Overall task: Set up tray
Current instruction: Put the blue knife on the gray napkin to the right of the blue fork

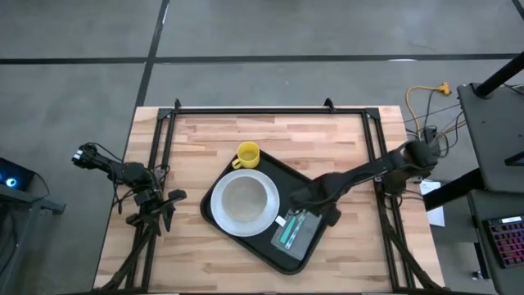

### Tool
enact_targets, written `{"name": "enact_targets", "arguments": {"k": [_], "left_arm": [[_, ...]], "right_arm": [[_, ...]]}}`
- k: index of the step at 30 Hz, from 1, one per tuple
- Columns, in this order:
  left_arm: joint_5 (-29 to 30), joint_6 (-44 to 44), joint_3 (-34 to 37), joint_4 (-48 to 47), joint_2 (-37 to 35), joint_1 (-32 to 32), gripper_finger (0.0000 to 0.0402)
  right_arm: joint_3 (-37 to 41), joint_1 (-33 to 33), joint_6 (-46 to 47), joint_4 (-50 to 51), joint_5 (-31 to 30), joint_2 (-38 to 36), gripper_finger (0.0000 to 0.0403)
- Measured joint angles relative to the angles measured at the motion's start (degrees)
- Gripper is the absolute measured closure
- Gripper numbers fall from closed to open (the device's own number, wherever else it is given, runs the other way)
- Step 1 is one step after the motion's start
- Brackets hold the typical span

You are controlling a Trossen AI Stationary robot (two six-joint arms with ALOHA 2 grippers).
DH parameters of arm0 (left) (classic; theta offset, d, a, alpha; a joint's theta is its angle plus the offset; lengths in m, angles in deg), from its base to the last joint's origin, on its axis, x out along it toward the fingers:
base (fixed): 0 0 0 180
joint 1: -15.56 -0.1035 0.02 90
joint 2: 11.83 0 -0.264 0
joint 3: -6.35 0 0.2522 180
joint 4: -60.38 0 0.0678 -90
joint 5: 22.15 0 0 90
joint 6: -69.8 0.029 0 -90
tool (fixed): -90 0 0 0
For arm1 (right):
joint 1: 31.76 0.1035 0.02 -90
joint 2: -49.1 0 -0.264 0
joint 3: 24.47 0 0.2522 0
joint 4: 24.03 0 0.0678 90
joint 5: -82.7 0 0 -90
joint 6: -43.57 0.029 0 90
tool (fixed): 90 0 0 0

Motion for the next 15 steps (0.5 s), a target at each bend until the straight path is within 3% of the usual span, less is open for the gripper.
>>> {"name": "enact_targets", "arguments": {"k": [6, 15], "left_arm": [[0.0, 0.0, 0.0, 0.1, 0.1, 0.0, 0.0290], [0.0, 0.0, 0.0, 0.1, 0.1, 0.0, 0.0290]], "right_arm": [[-12.3, 5.2, 6.6, 8.6, 0.0, 9.8, 0.0381], [-21.7, 9.7, 4.9, 13.7, -1.4, 15.8, 0.0379]]}}
